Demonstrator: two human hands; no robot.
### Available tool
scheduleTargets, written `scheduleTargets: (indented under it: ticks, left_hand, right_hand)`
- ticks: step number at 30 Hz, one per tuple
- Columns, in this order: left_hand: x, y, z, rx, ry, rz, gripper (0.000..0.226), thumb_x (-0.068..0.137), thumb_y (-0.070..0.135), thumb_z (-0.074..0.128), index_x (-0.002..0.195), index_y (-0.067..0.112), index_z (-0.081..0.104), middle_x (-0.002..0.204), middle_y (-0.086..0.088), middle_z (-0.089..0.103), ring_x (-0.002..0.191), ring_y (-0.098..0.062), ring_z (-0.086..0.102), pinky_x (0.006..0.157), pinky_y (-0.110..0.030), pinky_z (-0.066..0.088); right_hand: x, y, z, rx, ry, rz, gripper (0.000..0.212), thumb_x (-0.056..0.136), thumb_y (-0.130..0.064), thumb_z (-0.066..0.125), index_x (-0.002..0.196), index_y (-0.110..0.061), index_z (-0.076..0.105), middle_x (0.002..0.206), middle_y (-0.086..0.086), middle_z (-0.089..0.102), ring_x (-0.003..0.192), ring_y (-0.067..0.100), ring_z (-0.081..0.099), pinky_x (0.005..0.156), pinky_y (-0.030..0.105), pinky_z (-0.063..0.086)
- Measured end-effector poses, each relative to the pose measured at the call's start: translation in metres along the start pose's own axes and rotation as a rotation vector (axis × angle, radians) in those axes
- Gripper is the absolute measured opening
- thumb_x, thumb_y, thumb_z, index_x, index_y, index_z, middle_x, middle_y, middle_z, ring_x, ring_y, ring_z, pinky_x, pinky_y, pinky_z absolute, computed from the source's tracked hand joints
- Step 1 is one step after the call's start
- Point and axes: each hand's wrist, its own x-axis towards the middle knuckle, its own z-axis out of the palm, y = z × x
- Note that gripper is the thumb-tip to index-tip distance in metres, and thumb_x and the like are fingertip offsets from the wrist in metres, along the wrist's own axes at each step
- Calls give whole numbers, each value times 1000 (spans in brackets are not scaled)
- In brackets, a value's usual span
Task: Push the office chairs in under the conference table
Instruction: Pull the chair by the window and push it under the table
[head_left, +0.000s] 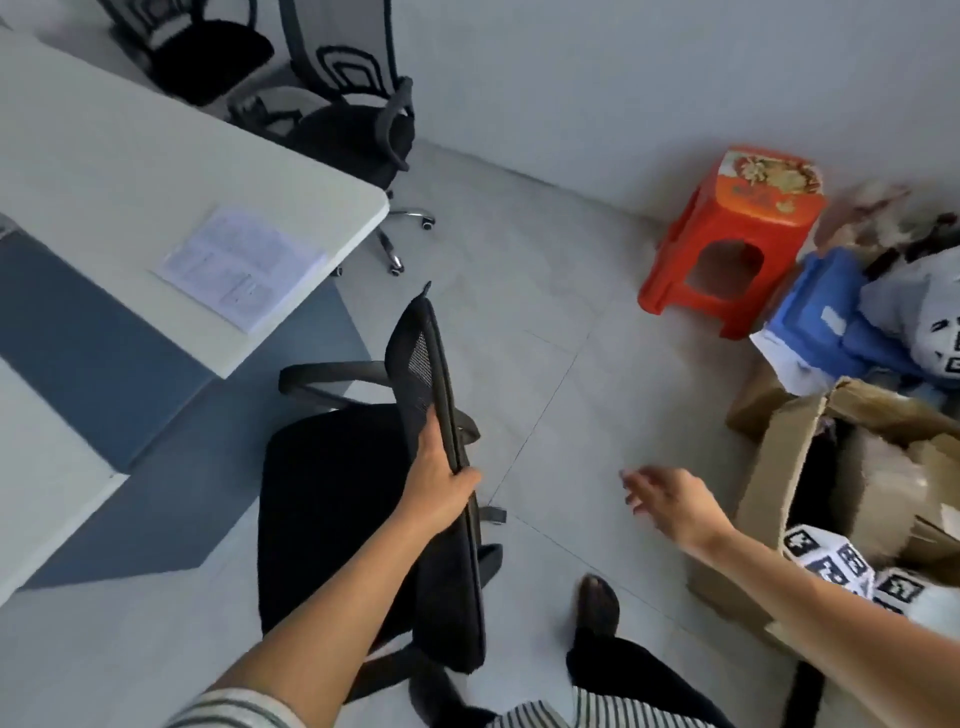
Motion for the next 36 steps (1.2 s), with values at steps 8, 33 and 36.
scheduleTargets:
  ticks: [8, 33, 36]
  left_hand:
    - [-62, -28, -12, 34, -78, -60, 90, 82, 7, 56, 147, 40, 5, 144, 0, 40, 120, -19, 51, 102, -33, 44]
    - [-250, -229, -147, 737, 462, -244, 88, 69, 81, 4, 121, 30, 54, 108, 10, 66, 96, -12, 62, 81, -30, 49]
    - [-238, -233, -164, 778, 493, -220, 86, 67, 80, 4, 114, 30, 56, 96, 10, 67, 85, -12, 63, 71, -26, 49]
  right_hand:
    - [61, -145, -4, -9, -4, -379, 33, 87, -51, 53, 104, -24, 62, 94, -4, 68, 89, 18, 65, 77, 34, 51]
    - [-53, -233, 216, -42, -463, -97, 30, 92, -12, 56, 122, -15, 57, 105, 17, 66, 61, 24, 66, 38, 18, 39]
    - [-52, -244, 219, -23, -423, -100, 28, 93, -15, 55, 120, -15, 60, 96, 11, 67, 57, 20, 68, 50, 23, 41]
